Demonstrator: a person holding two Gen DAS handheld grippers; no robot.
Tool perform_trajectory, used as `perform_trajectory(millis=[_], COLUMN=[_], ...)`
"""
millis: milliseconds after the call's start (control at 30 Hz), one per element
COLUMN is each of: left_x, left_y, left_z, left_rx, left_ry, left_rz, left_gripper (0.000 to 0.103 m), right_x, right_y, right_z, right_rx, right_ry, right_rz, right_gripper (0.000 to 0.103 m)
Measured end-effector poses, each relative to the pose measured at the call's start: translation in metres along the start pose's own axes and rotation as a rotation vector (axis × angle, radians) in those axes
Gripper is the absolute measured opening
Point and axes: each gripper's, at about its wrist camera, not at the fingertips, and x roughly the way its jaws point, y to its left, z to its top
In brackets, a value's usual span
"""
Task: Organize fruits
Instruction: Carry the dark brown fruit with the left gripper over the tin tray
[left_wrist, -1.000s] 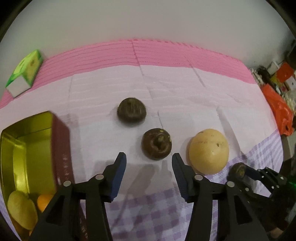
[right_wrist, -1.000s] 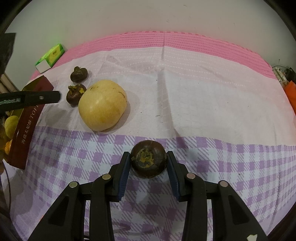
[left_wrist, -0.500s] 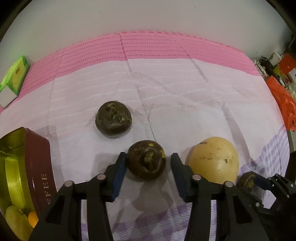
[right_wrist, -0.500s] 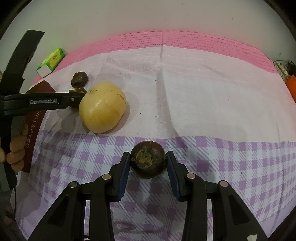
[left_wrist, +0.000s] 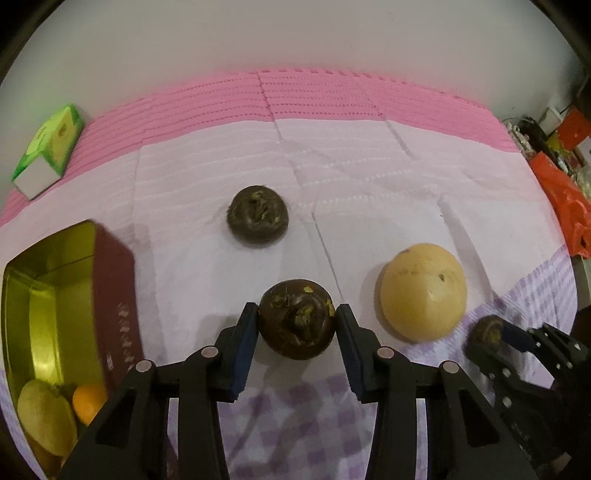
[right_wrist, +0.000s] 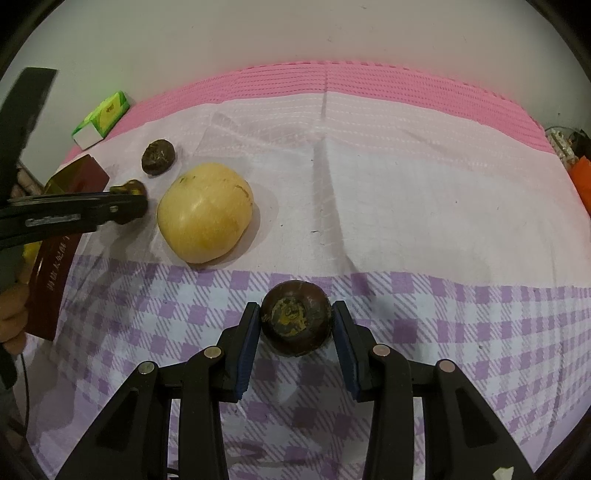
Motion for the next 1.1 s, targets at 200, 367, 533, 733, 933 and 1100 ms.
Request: perform_trajectory(millis=[200,367,533,733,933,1100], left_x=[-0.037,-0.066,-0.086,-0.094,-0.092,-0.086], left_y=[0.007,0.027,0.059,0.094,0.115,0.126], left_z=[-0.016,-0.033,-0.051,-0.075,-0.1,-0.115], left_rx=[-0.003,-0.02,-0.079,-0.147,-0.197,-0.225], left_ry=[-0.037,-0.063,-0.069,-0.058,-0.025,0.0], left_rz=[0.015,0.037,0.067,0.107,0.124,0.132], left_gripper=[0.043,0.043,0.043,0.043,0.043,0.043], right_x=[0.001,0.002,0.003,0.004,0.004,0.004], right_y=[0.003,0.007,0.008,0.009,0.009,0.009], right_z=[-0.001,-0.002,-0.002,-0.002,-0.002,-0.002], right_rx=[-0.015,-0.034,-0.037,-0.04,-0.039,-0.04], right_ry=[-0.002,-0.004,-0.005,-0.006,-0.006,-0.006], right_rz=[-0.018,-0.043,-0.051,-0.056,-0.056,-0.056], right_gripper=[0.038,0.038,0.038,0.038,0.039,0.039])
